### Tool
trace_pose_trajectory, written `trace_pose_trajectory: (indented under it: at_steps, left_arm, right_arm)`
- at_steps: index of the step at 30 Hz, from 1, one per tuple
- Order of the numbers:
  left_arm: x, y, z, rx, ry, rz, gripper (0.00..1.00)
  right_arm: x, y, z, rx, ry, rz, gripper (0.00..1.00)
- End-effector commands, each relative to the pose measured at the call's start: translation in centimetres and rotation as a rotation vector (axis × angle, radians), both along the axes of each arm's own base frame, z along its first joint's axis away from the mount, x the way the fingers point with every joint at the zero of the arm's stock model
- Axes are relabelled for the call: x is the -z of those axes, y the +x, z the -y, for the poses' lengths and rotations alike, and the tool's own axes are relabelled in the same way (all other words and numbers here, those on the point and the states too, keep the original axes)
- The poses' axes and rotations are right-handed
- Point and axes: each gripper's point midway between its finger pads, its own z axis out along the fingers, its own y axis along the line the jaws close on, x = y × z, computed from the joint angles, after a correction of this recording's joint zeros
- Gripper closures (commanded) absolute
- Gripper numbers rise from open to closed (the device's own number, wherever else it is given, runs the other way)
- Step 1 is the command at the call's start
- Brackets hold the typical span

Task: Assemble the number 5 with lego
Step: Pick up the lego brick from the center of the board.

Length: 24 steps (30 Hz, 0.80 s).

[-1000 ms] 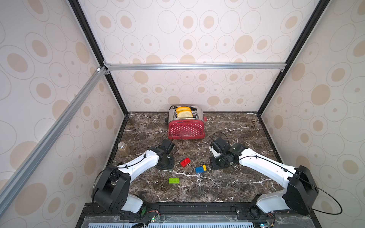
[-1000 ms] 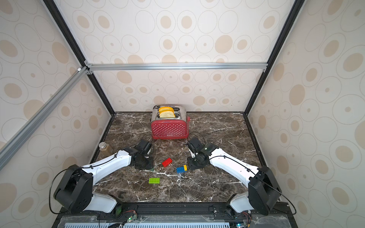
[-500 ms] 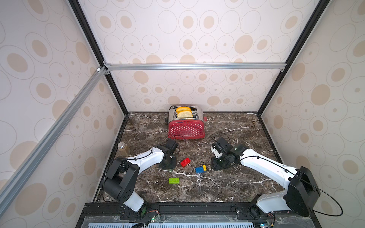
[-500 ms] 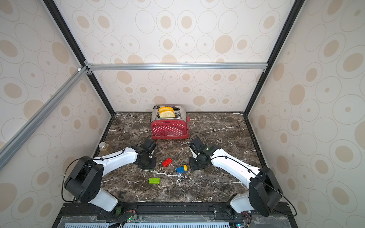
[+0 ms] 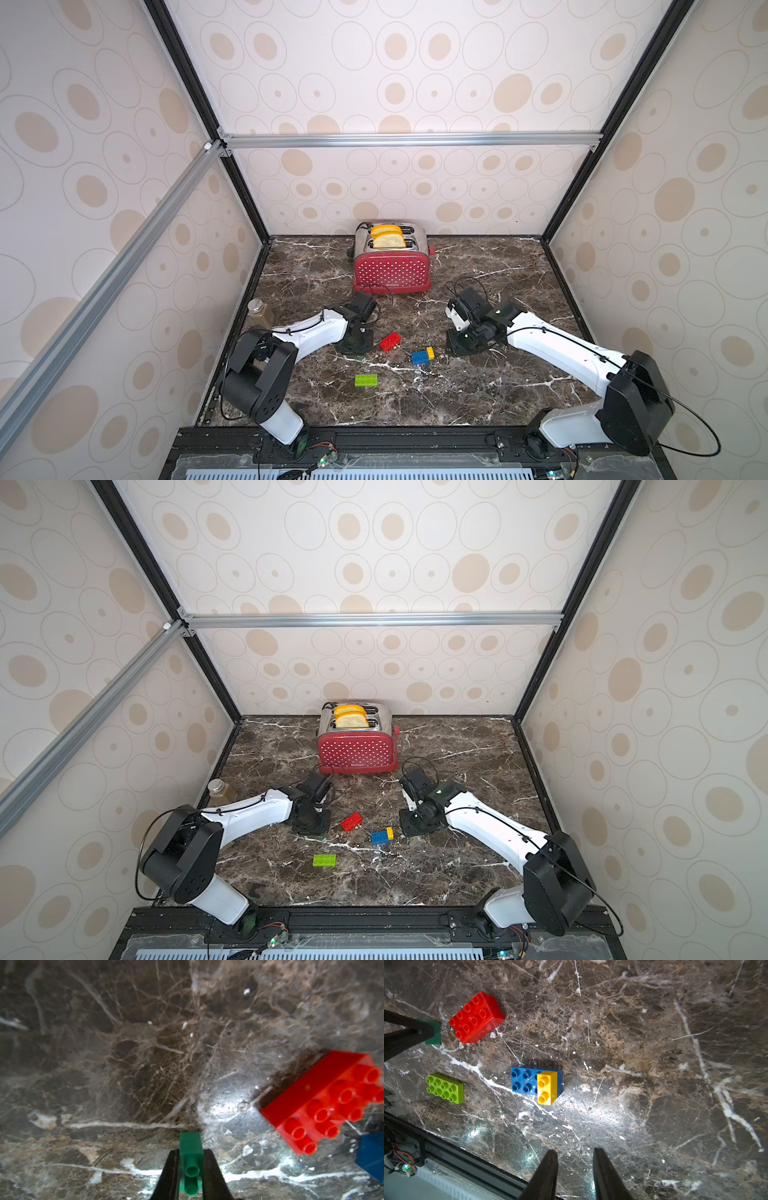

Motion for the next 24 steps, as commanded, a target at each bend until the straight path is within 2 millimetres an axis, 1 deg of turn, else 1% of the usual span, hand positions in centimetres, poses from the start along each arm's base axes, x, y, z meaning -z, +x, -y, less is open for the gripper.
trace_pose_trajectory:
  at_steps: [1, 3, 5, 6, 11, 14, 21, 24]
  left_arm:
    - [-0.3, 0.7, 0.2, 0.022, 0.018, 0.020, 0.85]
    - [-0.5, 0.6, 0.2, 0.025, 0.018, 0.021, 0.89]
    - [-1.2, 0.6, 0.2, 0.024, 0.010, 0.035, 0.90]
    - [-1.3, 0.0, -0.2, 0.025, 0.020, 0.016, 0.91]
    - [-3.6, -1.4, -0.7, 0.013, -0.007, 0.038, 0.93]
    - [-4.5, -2.4, -1.3, -0.004, -0.017, 0.048, 0.94]
    - [-4.7, -5.3, -2.2, -0.051, -0.040, 0.040, 0.94]
    - [-4.5, -6.4, -2.5, -0.071, -0.047, 0.035, 0.94]
  right_arm:
    - [-0.2, -0.1, 0.4, 0.000, -0.001, 0.002, 0.66]
    - [-0.2, -0.1, 0.5, 0.002, -0.001, 0.001, 0.66]
    - [-0.2, -0.1, 0.6, 0.003, -0.002, 0.000, 0.66]
    - [-0.2, -0.1, 0.6, 0.002, 0.000, 0.001, 0.66]
    - [-0.4, 0.0, 0.5, -0.013, 0.015, 0.004, 0.66]
    - [-0.8, -0.2, -0.1, -0.049, 0.051, 0.008, 0.66]
    - [-3.0, -1.1, -2.2, -0.188, 0.200, 0.068, 0.67]
    - [-3.1, -1.9, -2.6, -0.254, 0.241, 0.073, 0.66]
